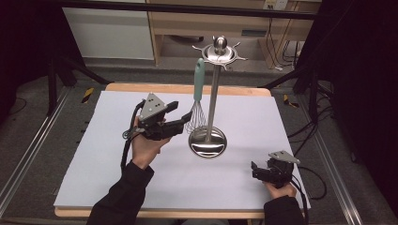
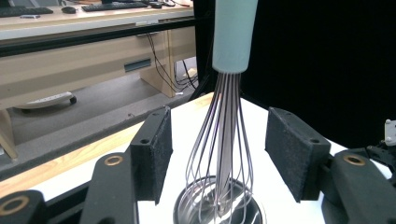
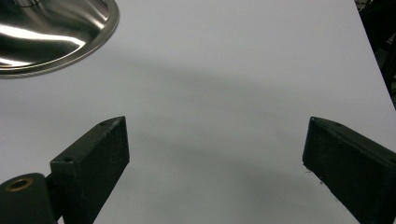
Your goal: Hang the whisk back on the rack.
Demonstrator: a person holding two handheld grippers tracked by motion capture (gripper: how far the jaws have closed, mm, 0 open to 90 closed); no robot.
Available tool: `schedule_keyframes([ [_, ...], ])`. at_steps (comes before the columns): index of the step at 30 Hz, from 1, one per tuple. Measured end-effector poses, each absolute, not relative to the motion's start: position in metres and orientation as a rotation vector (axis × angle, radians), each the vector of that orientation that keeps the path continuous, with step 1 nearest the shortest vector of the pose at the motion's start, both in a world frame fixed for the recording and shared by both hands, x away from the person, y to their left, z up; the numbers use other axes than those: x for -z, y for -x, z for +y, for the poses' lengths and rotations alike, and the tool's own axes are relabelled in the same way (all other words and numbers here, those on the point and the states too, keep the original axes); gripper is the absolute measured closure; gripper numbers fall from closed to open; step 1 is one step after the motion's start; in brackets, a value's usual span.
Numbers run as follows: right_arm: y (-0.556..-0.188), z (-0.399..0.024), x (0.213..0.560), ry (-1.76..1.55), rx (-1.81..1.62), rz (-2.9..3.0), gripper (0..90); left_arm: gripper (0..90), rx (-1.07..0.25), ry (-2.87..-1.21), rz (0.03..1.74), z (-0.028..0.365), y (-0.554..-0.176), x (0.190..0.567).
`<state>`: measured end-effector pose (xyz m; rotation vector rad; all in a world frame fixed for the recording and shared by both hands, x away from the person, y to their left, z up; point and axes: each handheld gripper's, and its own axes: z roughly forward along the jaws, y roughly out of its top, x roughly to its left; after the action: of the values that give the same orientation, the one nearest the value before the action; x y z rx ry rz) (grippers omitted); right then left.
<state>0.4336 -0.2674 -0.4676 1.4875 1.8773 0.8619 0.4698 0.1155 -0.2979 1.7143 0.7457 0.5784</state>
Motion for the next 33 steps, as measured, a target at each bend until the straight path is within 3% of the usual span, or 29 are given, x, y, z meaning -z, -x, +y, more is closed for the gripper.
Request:
schedule_keyframes([
  [12,-0.432,-0.268,0.468,-1.498,-0.858,1.87,7.6,39.1,-0.592,-1.734,0.804,0.143,-0.464,0.323],
  [33,-0.432,-0.27,0.473,-1.514,-0.797,1.878,7.9,37.8,-0.62,-1.815,1.002,0.21,-0.453,0.401],
])
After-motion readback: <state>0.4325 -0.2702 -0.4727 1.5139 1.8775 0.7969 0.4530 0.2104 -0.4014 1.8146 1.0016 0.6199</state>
